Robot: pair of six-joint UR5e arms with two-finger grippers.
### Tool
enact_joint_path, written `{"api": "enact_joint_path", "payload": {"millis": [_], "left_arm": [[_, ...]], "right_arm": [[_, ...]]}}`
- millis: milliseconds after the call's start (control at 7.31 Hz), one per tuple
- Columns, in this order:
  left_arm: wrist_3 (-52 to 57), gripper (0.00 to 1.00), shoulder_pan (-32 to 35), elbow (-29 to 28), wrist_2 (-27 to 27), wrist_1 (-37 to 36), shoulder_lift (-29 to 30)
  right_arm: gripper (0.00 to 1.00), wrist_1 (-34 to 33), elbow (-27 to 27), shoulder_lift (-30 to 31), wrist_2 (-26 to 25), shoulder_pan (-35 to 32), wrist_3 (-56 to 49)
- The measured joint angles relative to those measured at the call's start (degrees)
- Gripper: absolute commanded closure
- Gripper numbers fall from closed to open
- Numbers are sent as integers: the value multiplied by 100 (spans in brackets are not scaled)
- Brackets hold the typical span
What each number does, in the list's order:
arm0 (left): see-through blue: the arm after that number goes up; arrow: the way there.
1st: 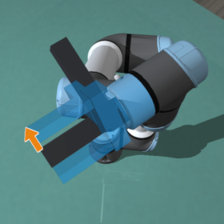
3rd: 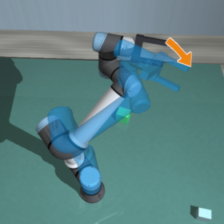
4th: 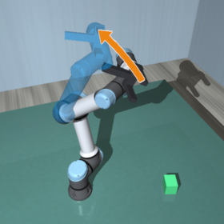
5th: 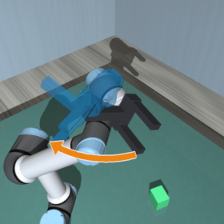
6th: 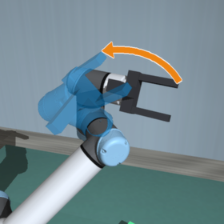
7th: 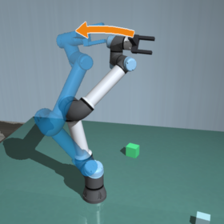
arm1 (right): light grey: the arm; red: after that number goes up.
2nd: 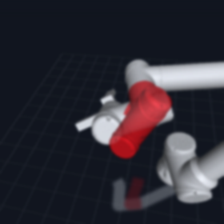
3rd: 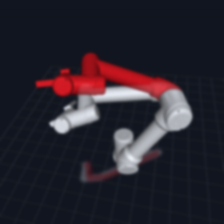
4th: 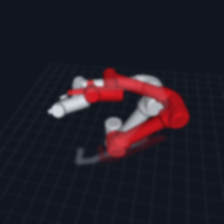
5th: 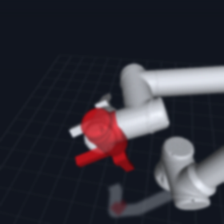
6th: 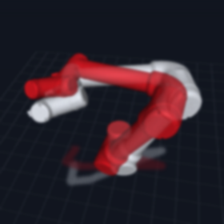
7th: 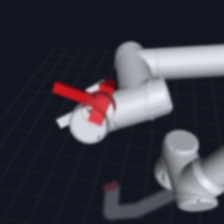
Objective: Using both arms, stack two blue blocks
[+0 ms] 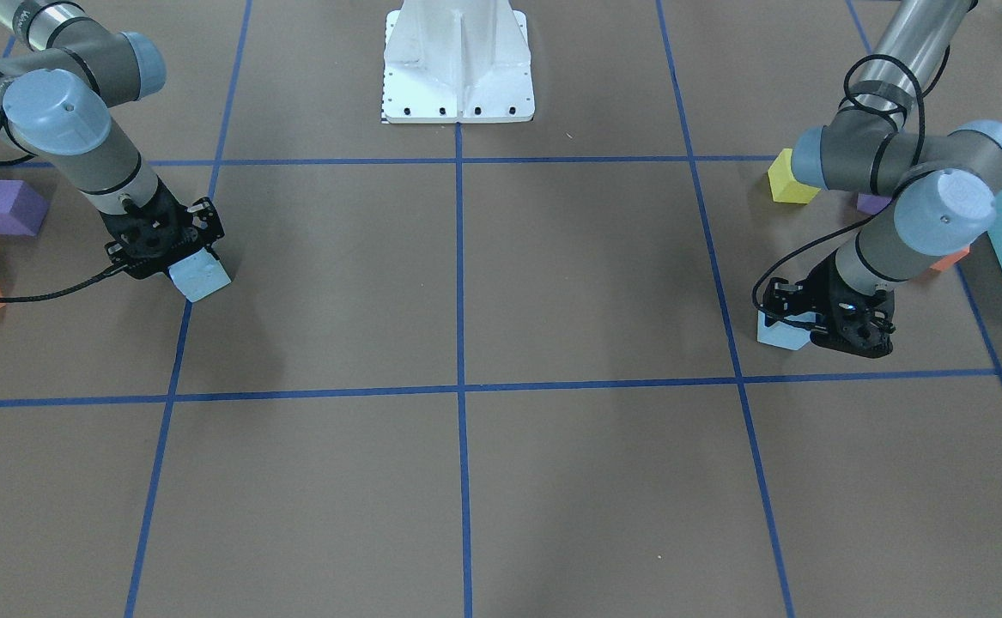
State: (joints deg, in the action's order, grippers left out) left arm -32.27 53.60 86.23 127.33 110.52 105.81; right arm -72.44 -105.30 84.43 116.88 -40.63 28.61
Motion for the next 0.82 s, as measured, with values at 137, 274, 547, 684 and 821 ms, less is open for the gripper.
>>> {"api": "enact_joint_path", "payload": {"millis": [137, 274, 547, 684, 821], "left_arm": [[-96, 49, 0, 44, -3, -7, 20], [-237, 49, 1, 103, -4, -24, 51], [-712, 48, 20, 201, 7, -127, 192], [-908, 48, 65, 218, 23, -295, 288], [-1092, 48, 122, 229, 39, -536, 426]], "right_arm": [[36, -34, -17, -23, 109, -140, 1], [36, -194, -38, -133, 266, -333, 15], [36, -1258, -139, -921, 407, -561, 416], [36, -1799, -160, -1430, 398, -532, 839], [36, -2076, -144, -1791, 356, -426, 1264]]}}
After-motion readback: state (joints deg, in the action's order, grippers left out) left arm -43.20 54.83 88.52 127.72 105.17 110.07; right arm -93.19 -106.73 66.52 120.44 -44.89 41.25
